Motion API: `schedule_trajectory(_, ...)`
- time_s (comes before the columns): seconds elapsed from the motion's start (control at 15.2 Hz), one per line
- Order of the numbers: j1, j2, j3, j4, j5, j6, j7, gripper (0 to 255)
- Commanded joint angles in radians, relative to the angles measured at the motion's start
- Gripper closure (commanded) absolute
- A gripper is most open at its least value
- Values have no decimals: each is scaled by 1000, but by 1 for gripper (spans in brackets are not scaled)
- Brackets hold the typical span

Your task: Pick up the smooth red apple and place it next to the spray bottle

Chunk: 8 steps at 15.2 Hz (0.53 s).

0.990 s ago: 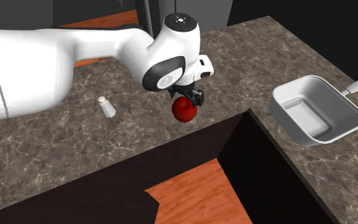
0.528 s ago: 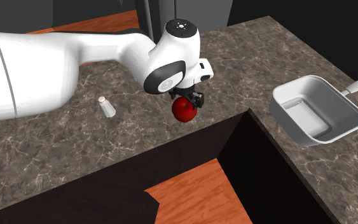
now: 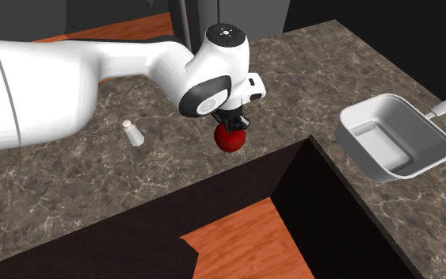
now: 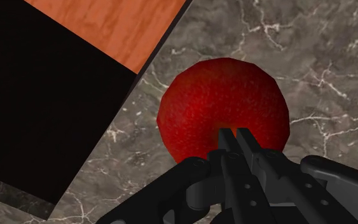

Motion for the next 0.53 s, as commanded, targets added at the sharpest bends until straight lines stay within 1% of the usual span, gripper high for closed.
schedule_trajectory(0.0,0,0,0,0,0,0,0,255)
schedule_trajectory(0.2,0,0,0,0,0,0,0,255)
schedule_trajectory(0.46,3,-20,-5,28,-13,-46,11,255)
